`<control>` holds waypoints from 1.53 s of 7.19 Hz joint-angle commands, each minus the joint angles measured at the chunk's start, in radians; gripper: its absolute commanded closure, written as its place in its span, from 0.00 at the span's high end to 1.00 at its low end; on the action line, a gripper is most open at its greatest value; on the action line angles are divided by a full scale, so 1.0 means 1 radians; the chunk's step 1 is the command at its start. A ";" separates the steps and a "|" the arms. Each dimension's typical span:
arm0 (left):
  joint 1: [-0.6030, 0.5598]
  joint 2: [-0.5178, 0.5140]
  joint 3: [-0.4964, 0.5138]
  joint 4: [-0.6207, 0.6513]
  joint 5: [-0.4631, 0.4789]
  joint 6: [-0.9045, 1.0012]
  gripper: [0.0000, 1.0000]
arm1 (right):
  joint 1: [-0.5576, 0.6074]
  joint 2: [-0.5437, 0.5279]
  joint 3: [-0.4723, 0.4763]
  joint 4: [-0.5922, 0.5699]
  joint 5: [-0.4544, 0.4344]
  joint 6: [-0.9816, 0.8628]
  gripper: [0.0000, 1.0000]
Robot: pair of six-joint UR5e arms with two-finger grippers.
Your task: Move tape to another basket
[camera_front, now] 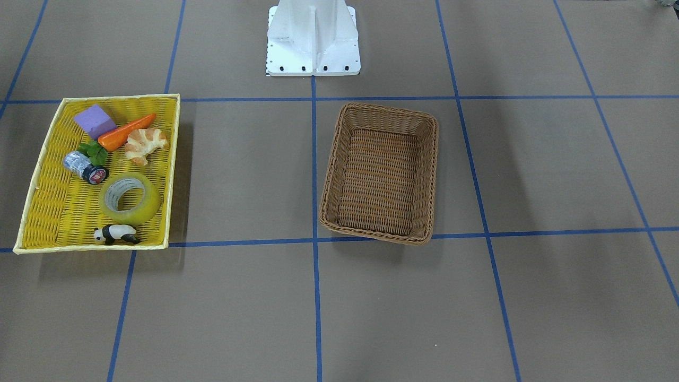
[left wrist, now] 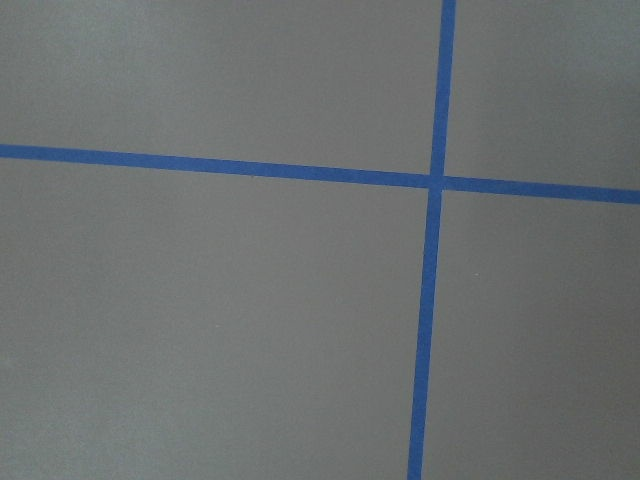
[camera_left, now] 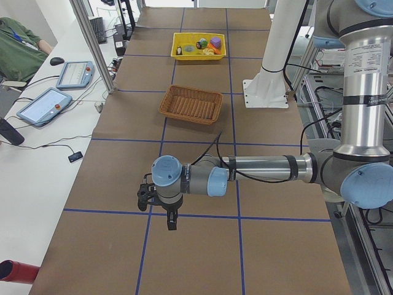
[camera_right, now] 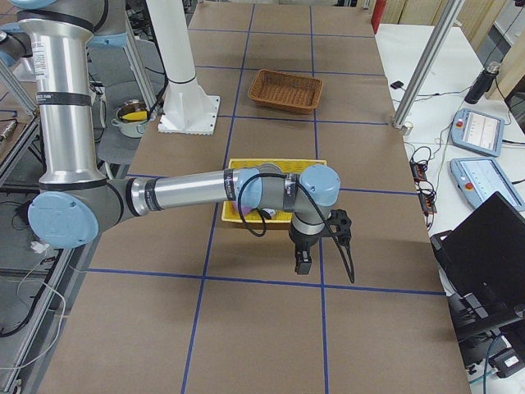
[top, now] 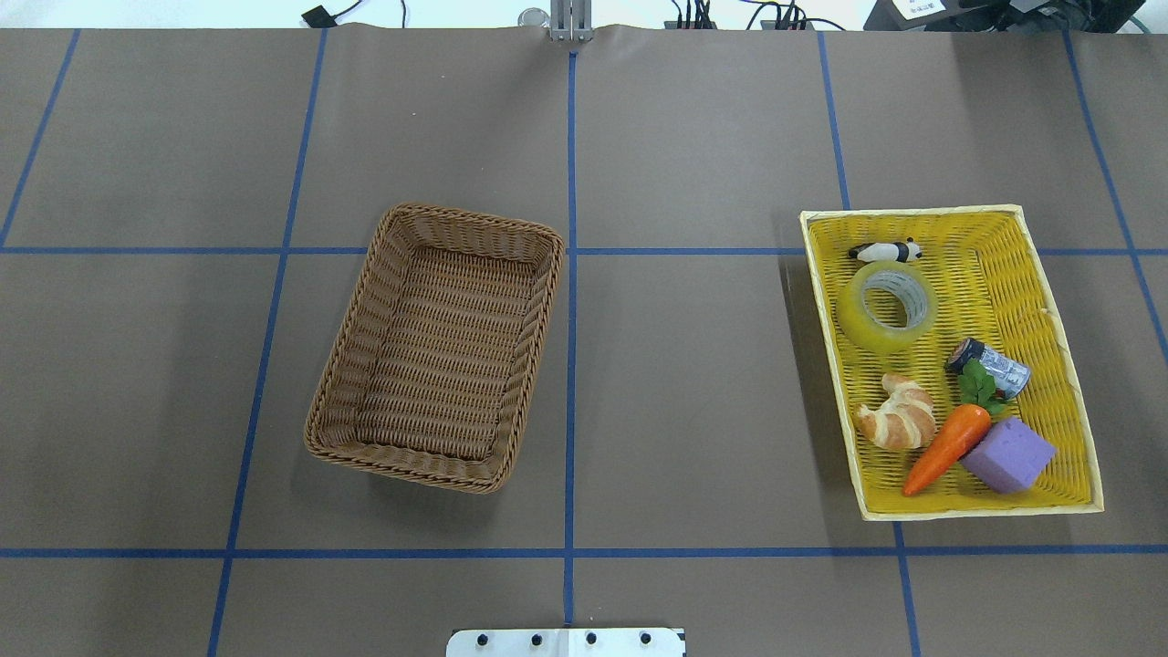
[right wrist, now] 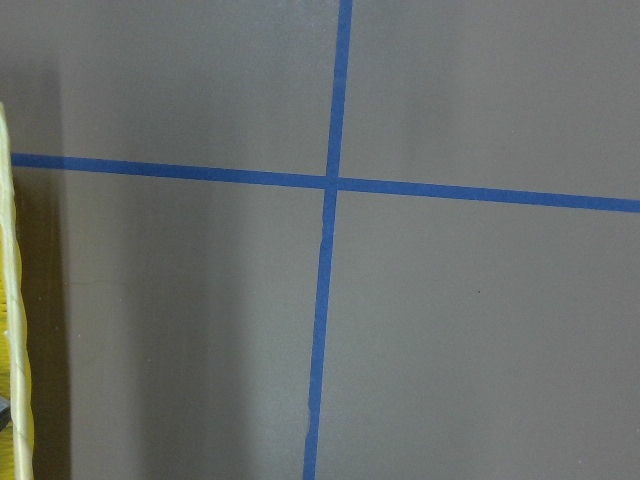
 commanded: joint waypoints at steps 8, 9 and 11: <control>0.014 -0.027 -0.043 -0.028 -0.044 -0.006 0.98 | -0.332 0.151 0.113 0.241 0.078 0.327 1.00; 0.024 -0.035 -0.014 -0.028 -0.037 -0.004 0.98 | -0.395 0.157 0.115 0.250 0.071 0.337 1.00; 0.027 -0.039 0.009 -0.030 -0.041 -0.003 0.98 | -0.474 0.173 0.075 0.316 0.061 0.336 1.00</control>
